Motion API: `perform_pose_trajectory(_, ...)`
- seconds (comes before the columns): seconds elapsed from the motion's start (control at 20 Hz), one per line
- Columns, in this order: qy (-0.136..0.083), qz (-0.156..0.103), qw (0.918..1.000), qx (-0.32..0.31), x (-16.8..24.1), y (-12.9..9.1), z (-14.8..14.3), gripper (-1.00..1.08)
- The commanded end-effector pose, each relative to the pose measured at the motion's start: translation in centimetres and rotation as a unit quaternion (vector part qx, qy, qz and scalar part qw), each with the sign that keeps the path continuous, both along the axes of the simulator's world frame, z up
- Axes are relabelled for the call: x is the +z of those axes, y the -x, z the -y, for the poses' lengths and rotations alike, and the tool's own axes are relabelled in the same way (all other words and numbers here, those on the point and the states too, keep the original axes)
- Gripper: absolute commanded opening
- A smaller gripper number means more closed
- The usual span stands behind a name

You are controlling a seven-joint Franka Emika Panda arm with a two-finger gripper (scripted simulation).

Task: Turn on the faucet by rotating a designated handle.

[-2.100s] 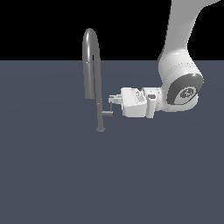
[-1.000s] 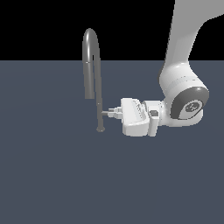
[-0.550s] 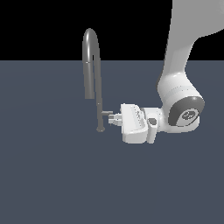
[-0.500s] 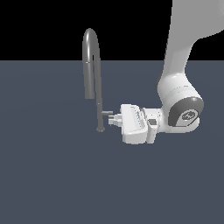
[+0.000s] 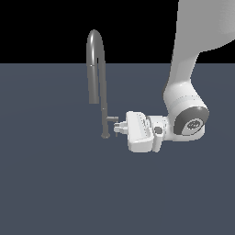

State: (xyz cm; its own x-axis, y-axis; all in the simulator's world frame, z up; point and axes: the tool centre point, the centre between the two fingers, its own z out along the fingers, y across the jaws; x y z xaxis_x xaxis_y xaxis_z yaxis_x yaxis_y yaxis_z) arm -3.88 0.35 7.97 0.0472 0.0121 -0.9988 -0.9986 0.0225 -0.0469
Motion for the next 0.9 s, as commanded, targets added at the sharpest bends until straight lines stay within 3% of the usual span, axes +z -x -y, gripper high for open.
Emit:
perform_pose_trajectory(0.0,0.005,-0.02,0.9998,-0.004,-2.9,0.5,0.0,-1.0)
perform_pose_trajectory(0.1,0.006,-0.021,0.9997,-0.005,-3.4,0.4,0.0,-1.0)
perform_pose_trajectory(0.15,0.0,0.003,1.0,0.0,-0.5,-0.6,0.0,-1.0)
perform_pose_trajectory(0.85,0.006,-0.022,0.9997,-0.005,-5.2,-2.5,0.1,-1.0)
